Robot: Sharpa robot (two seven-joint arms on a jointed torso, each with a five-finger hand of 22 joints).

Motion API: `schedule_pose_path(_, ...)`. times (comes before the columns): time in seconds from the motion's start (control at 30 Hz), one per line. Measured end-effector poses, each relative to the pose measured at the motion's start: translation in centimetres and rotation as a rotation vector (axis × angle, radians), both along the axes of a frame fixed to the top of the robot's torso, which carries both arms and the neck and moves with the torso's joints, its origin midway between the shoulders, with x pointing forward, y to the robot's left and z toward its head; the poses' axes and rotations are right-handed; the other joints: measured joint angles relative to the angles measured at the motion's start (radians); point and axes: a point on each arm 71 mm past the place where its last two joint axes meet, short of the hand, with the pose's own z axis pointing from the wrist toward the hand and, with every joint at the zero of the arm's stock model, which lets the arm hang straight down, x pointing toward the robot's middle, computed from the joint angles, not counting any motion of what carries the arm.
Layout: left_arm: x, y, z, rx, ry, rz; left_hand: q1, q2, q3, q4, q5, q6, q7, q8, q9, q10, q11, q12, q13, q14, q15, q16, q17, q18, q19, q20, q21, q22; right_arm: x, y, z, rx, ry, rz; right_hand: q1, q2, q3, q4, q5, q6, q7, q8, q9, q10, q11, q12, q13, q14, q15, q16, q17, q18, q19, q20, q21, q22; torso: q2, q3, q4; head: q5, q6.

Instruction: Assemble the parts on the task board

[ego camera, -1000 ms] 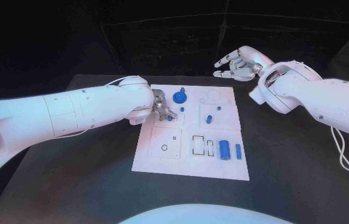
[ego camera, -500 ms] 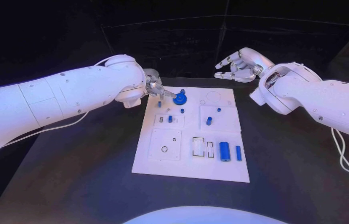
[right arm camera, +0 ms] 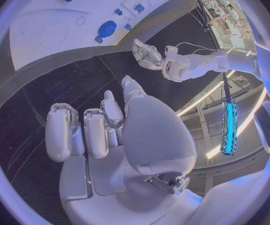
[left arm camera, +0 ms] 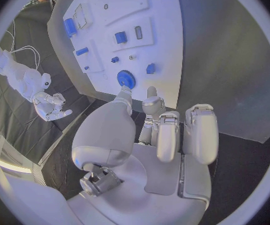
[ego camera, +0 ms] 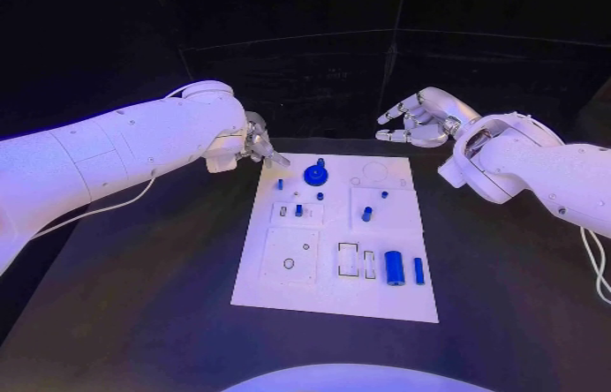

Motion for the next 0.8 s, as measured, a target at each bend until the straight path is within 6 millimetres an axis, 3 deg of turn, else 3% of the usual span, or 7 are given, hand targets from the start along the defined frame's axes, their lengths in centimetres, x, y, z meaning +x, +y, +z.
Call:
schedule_pose_path(0.4,0.9,-0.2,-2.5,0.059,0.069,0.001,0.01,0.001,-0.02,0.009,0.0,0.011,0.0,-0.012,-0.012,0.0,0.0,0.0,0.0,0.0,0.0,0.0,0.0,0.0,0.0,0.0,0.0,0.0,0.0,0.3,0.0,0.001,0.004,0.009,0.0,0.0,0.0,0.0,0.0,0.0,0.0,0.0,0.0,0.0,0.0,0.0,0.0,0.0,0.0,0.0,0.0,0.0,0.0,0.0,0.0,0.0,0.0,-0.0003,-0.0009,0.0,0.0)
schedule_pose_path(0.8,1.1,-1.1,-3.6,0.071,0.074,-0.029,0.003,0.015,-0.047,0.03,0.0,0.025,-0.001,-0.02,-0.023,0.004,0.004,0.005,0.004,0.0,0.0,0.0,0.0,0.0,0.0,0.0,0.0,0.0,0.0,0.6,0.0,0.001,0.005,0.015,0.0,0.0,0.0,0.0,0.0,0.0,0.0,0.0,0.0,0.0,0.0,0.0,0.0,0.0,0.0,0.0,0.001,0.0,0.0,0.0,0.0,0.0,-0.001,-0.0004,0.0011,0.003,-0.004)
